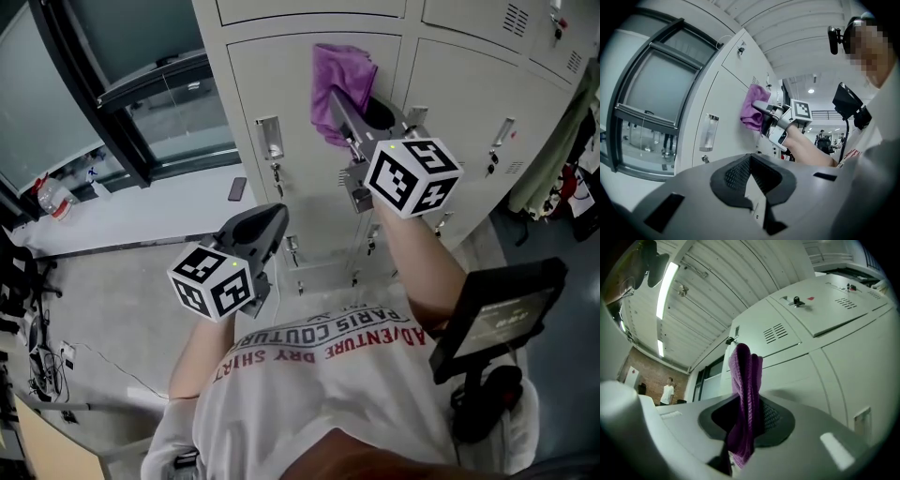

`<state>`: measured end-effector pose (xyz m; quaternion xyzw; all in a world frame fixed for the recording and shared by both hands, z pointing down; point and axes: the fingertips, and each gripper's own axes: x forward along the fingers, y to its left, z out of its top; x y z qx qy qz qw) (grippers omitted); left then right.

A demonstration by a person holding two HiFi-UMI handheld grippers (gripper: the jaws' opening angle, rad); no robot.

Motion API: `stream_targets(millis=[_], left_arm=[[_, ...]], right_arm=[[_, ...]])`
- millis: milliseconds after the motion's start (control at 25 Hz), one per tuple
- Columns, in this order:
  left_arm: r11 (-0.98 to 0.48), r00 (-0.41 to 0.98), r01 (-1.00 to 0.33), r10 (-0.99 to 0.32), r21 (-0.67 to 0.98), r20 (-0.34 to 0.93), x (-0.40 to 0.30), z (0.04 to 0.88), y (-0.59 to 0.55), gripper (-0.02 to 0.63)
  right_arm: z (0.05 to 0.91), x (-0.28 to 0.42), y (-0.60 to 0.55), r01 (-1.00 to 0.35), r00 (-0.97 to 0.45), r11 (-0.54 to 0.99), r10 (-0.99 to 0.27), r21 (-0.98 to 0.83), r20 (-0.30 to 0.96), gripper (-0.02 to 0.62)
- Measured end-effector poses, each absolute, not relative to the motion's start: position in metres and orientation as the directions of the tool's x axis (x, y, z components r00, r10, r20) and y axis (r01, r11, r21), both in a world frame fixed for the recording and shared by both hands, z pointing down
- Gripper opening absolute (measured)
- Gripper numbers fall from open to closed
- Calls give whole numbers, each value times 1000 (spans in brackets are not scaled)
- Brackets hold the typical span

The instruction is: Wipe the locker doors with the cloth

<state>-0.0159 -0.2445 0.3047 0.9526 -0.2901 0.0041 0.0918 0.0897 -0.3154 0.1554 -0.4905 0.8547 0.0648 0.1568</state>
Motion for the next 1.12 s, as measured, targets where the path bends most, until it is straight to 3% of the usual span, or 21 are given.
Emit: stream_targets(millis=[200,440,720,1120], left_arm=[[-800,821,-568,-567,196,66,-27,316,-253,2],[-790,813,-579,-578,204,69,-42,320,-255,2],[-788,814,-578,-574,212,84,-45,326,-267,2],[-786,814,-580,-572,213,101,-51,326,-268,3]], right_arm=[[183,24,-318,-790,-581,613,-762,-29,-285,69],[230,-12,-336,-781,-608,624,-766,-14,-212,69],[264,-28,-370,-799,-597,601,-791,9,-136,71],[264,-29,-374,-831,-554,554,-819,39,-149,72]])
